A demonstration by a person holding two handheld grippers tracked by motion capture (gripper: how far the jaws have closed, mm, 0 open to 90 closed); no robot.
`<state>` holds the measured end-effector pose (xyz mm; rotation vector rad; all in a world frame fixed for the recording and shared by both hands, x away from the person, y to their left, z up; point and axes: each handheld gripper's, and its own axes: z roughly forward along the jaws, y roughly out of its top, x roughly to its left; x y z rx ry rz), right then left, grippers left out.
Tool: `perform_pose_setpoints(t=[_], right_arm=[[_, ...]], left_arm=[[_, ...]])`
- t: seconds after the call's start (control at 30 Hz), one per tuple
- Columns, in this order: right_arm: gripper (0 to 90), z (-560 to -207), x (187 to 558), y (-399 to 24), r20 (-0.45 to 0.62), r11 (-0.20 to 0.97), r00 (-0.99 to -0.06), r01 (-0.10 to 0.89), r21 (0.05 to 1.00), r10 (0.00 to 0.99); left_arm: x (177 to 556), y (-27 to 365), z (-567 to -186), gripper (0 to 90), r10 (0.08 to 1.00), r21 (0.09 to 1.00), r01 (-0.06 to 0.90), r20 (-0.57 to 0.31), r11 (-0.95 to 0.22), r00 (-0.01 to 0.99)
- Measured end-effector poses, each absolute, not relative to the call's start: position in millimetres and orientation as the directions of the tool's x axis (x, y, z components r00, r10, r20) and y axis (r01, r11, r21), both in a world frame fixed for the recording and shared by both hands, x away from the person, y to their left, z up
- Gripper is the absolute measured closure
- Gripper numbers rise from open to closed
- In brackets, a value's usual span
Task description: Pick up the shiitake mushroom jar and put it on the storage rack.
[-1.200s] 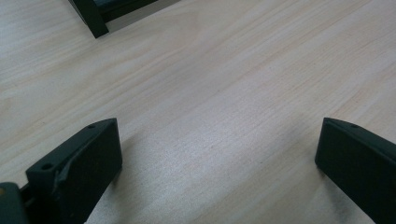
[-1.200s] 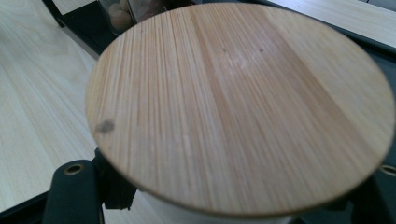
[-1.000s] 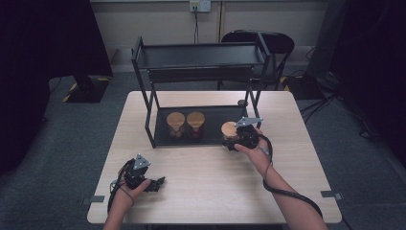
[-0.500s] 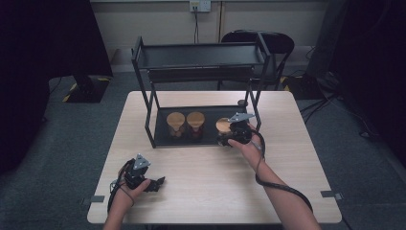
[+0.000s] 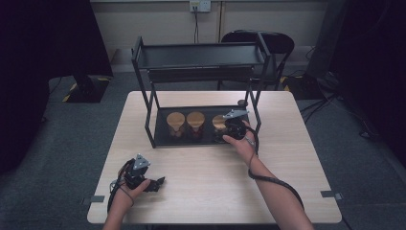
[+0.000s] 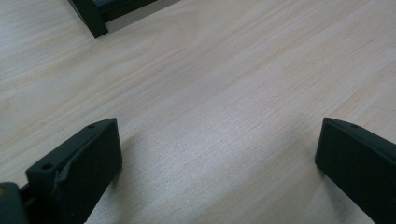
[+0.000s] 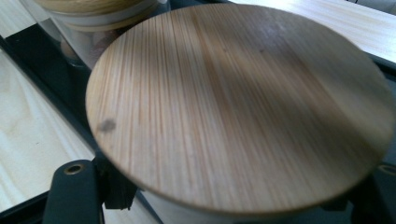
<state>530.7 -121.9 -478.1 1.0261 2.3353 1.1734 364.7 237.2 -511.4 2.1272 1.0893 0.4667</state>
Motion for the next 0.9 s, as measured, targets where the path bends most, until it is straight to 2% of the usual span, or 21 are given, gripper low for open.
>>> perform_pose_setpoints(t=[0.9], right_arm=[[25.5,-484.4,543.7,-106.3,-0.01,0.402,-0.661,0.443,0.801,0.75]], left_arm=[[364.7,237.2,-511.4,0.2,0.812,0.718,0.562,0.006,-0.409,0.584]])
